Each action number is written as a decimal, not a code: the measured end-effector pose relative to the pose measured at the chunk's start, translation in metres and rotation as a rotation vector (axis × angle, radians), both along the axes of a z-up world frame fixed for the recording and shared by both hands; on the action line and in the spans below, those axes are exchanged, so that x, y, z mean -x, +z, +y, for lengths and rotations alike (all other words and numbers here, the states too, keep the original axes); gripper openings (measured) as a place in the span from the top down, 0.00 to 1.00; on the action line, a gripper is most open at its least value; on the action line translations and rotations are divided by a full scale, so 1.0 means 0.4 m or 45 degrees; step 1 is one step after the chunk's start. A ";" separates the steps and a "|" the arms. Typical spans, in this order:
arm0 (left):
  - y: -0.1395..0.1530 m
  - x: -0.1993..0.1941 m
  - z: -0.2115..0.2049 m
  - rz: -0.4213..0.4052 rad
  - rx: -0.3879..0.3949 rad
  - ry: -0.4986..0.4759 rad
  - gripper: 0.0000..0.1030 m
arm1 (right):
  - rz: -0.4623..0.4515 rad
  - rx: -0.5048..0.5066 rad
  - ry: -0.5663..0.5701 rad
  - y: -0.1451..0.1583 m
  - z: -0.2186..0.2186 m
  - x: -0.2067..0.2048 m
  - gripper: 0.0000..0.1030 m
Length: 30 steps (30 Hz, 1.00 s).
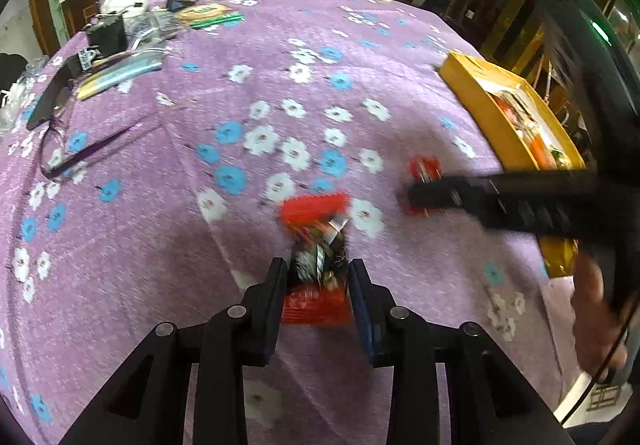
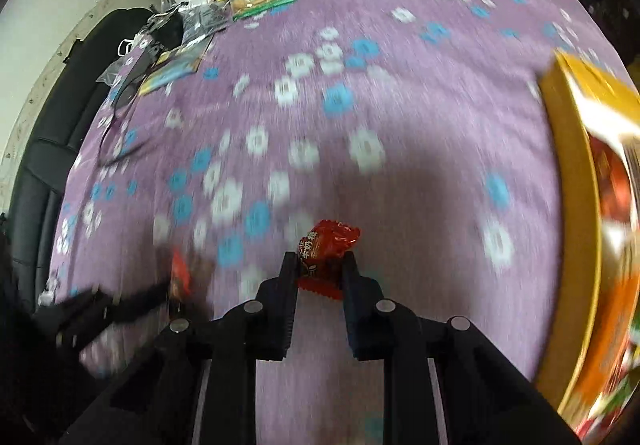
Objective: Organize snacks
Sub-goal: 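Carry both red candies over the white box with both tools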
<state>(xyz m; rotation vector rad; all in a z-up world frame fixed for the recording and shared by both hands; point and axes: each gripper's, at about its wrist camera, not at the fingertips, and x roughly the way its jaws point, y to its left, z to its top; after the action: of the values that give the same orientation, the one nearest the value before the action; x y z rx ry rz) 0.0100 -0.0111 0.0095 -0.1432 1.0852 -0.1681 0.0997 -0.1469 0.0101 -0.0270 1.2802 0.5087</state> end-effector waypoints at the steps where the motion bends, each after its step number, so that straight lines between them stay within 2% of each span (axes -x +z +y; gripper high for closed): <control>1: 0.000 0.004 -0.008 -0.001 -0.006 -0.002 0.68 | 0.009 -0.007 -0.009 -0.001 -0.017 0.023 0.81; 3: 0.003 0.007 -0.019 -0.004 -0.035 0.002 0.68 | 0.016 -0.011 -0.026 -0.003 -0.045 0.066 0.81; 9: 0.015 -0.002 0.003 -0.004 0.024 0.062 0.70 | 0.031 -0.019 -0.054 0.000 -0.102 0.138 0.81; 15: -0.002 -0.044 0.017 0.049 -0.013 0.082 0.70 | -0.052 -0.027 -0.039 0.058 -0.137 0.167 0.81; 18: -0.003 -0.050 0.008 0.020 -0.053 0.088 0.71 | -0.075 -0.036 -0.045 0.078 -0.151 0.173 0.81; 23: 0.018 -0.032 -0.006 -0.022 -0.019 0.101 0.78 | -0.111 -0.047 -0.069 0.109 -0.188 0.182 0.81; 30: 0.071 -0.011 -0.067 -0.074 -0.012 0.059 0.78 | -0.129 -0.075 -0.107 0.126 -0.228 0.190 0.81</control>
<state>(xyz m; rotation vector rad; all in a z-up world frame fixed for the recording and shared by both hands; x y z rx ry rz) 0.0144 -0.0381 0.0378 -0.1538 1.0237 -0.1250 0.0237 -0.2379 0.0605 0.0497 1.1622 0.4666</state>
